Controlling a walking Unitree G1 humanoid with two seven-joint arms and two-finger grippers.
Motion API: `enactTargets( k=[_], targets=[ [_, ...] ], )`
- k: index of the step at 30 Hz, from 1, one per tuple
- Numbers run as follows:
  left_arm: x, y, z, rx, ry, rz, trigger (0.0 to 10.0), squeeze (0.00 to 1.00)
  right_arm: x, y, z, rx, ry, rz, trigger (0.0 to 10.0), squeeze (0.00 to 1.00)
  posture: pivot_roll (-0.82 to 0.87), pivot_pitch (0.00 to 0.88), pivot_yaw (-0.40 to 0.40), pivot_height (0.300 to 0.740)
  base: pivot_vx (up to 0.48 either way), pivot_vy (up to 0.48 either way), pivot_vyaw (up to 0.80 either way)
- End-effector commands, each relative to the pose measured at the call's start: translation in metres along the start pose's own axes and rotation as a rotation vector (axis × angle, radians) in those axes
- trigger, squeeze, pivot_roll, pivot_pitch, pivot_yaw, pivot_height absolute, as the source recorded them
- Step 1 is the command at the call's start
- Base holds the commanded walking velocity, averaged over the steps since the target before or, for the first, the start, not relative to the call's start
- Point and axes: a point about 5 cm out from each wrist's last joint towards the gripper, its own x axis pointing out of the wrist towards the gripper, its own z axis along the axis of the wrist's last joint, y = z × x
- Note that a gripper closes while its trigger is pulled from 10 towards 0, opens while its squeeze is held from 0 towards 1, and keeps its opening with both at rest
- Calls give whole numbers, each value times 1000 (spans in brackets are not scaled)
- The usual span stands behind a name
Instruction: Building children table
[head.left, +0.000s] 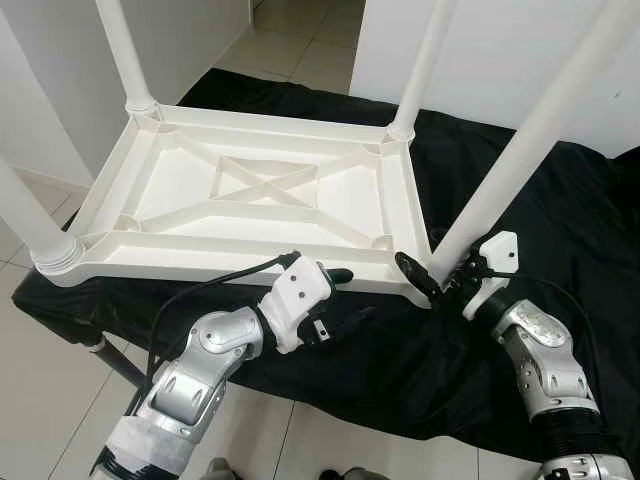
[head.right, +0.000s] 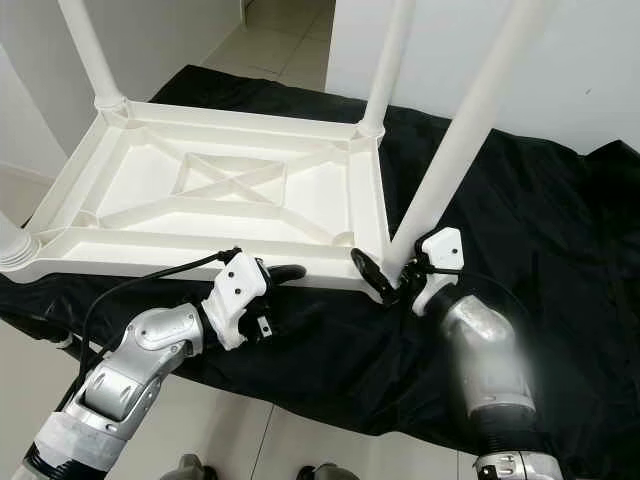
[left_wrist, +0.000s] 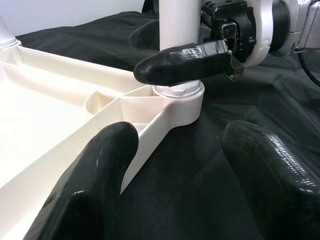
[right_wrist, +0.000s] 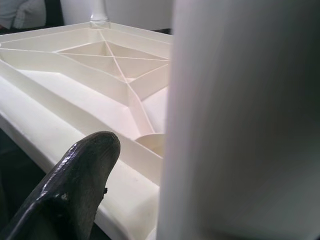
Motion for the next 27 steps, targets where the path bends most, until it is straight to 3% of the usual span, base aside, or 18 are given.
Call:
enactTargets(
  k=[1, 13, 18, 19, 20, 21, 27],
  targets=[
    [2, -6, 2, 3, 5, -91, 10000, 0, -2, -1, -2, -7, 9, 17, 10000, 0, 52, 118, -74, 740, 0, 0, 0],
    [-3, -9, 2, 3, 19, -125, 10000, 0, -1, -5, -2, -23, 6, 31, 10000, 0, 69, 117, -76, 740, 0, 0, 0],
    [-6, -13, 3, 0, 24, -148, 10000, 0, 7, -10, -2, -41, 5, 33, 10000, 0, 79, 113, -79, 740, 0, 0, 0],
    [-6, -12, 3, 2, 25, -148, 10000, 0, 9, -11, -2, -37, 2, 30, 2118, 0, 82, 112, -81, 740, 0, 0, 0],
    [-6, -12, 4, 3, 27, -147, 10000, 0, 10, -12, -2, -34, 0, 29, 2118, 0, 84, 111, -82, 740, 0, 0, 0],
    [-6, -11, 4, 5, 30, -145, 10000, 0, 11, -12, -3, -31, -1, 28, 0, 0, 85, 111, -82, 740, 0, 0, 0],
    [-7, -9, 4, 5, 35, -139, 10000, 0, 10, -11, -8, -10, 22, 18, 0, 0, 84, 107, -79, 740, 0, 0, 0]
  ],
)
